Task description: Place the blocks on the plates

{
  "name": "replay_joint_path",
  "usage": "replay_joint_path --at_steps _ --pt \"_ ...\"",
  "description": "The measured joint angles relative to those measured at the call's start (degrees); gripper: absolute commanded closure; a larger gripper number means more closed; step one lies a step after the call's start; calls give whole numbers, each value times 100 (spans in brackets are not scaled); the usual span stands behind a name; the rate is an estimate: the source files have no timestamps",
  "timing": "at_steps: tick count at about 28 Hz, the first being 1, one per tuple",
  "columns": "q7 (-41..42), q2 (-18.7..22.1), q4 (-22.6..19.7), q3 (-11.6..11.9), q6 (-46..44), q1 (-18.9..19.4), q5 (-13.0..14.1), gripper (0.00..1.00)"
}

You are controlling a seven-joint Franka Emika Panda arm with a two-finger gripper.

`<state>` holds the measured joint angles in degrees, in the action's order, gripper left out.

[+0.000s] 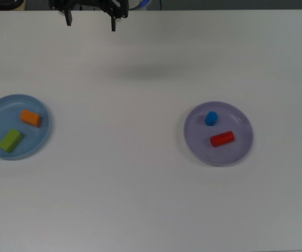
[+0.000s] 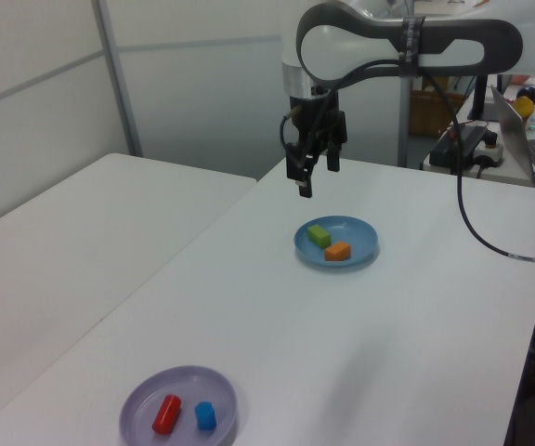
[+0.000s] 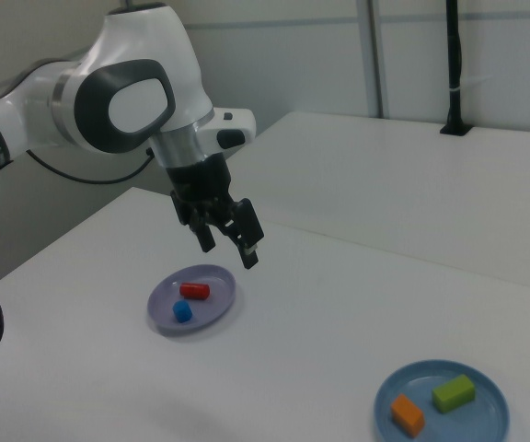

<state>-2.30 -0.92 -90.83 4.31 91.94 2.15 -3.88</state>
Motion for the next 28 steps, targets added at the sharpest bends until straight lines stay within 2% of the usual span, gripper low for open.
replay_joint_path --at_steps 11,15,21,28 --pt "227 1 181 -31 -300 23 105 0" --pt "305 -1 189 -48 -314 24 129 0" --pt "338 -11 189 -53 -314 25 308 0" --pt "340 -21 189 -67 -307 40 329 0"
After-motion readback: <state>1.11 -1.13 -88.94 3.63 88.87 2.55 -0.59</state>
